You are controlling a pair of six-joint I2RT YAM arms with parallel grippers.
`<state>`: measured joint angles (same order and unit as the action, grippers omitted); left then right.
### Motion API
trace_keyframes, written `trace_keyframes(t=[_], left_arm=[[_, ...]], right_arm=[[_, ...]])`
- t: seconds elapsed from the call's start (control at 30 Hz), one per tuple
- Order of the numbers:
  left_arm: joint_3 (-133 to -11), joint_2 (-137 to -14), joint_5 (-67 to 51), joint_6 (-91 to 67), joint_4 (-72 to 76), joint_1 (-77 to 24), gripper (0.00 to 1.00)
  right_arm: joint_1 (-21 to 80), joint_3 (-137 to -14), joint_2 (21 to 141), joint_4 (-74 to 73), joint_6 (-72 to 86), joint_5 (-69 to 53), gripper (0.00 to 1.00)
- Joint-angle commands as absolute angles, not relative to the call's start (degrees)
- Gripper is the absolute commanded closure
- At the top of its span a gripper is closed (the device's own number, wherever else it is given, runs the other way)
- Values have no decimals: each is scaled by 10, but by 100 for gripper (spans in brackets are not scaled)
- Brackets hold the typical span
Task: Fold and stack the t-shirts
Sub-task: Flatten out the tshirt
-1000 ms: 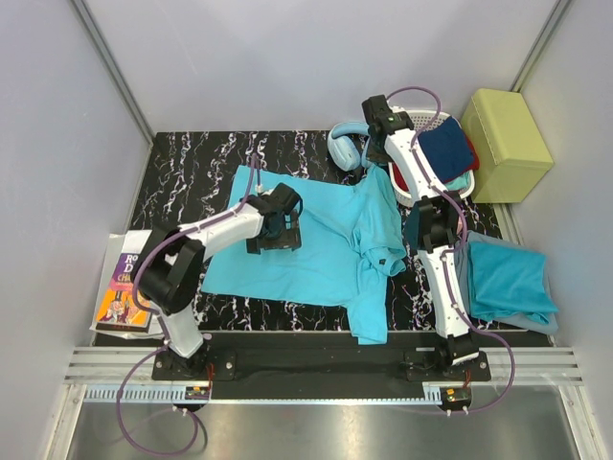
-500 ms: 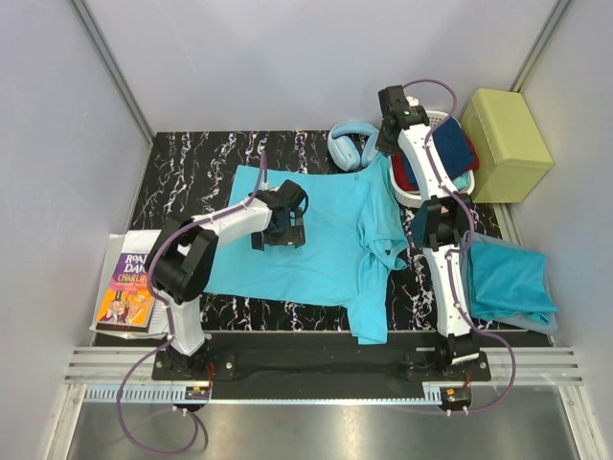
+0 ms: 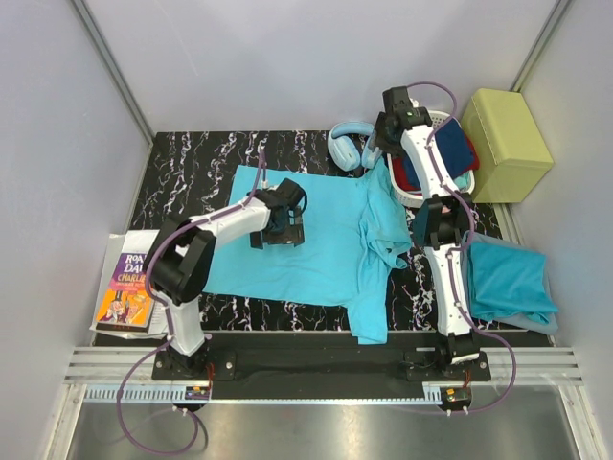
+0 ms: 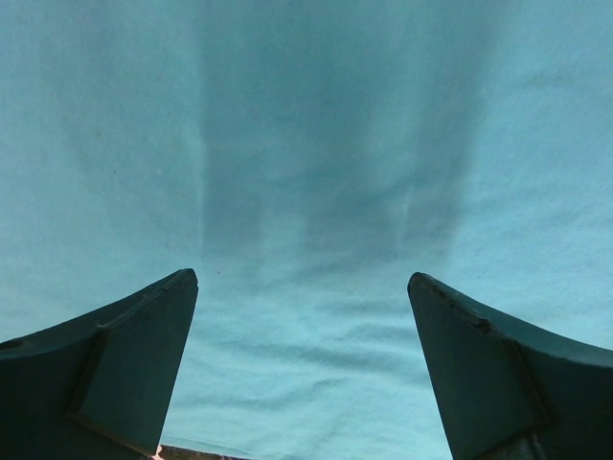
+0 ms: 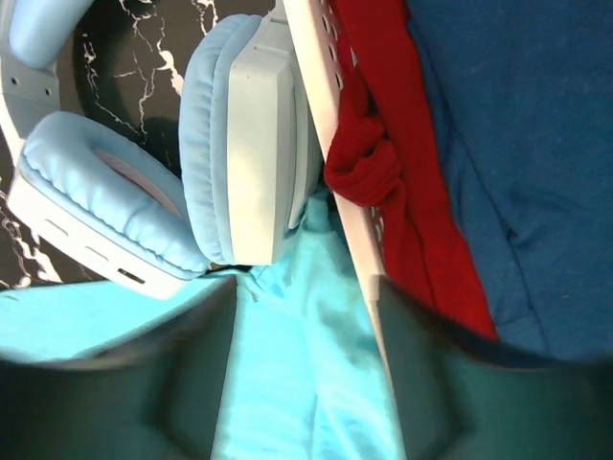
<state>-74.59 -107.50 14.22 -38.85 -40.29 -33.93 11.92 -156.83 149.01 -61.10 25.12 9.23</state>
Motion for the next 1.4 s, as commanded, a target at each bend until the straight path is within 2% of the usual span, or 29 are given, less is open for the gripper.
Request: trace_keyframes(t=[0.0, 0.03, 0.13, 0.2, 0.43, 0.7, 0.93, 1.1, 1.37], left_arm=[[-734, -1027, 161, -388, -390, -337, 1], [-732, -1020, 163, -388, -388, -337, 1], [-731, -1010, 168, -386, -384, -337, 1], [-732, -1010, 170, -383, -381, -337, 1], [-783, -1052, 182, -352, -367, -328, 1], [-973, -1161, 141, -330, -382, -243, 1], [-1119, -1267, 139, -302, -428, -186, 1], [-1166, -1324, 124, -286, -446, -166, 1], [-1226, -1374, 135, -275, -463, -156, 1]], right_arm=[[120, -1592, 1430, -598, 239, 92, 22], [125, -1585, 1404, -599, 237, 104, 8], [140, -1536, 1340, -599, 233, 111, 2], [154, -1494, 1304, -595, 229, 112, 2], [235, -1189, 1123, -526, 229, 139, 5], [289, -970, 960, -507, 243, 141, 5], [290, -853, 850, -524, 246, 130, 5], [291, -775, 783, -541, 264, 124, 5], [291, -755, 751, -552, 270, 118, 6]])
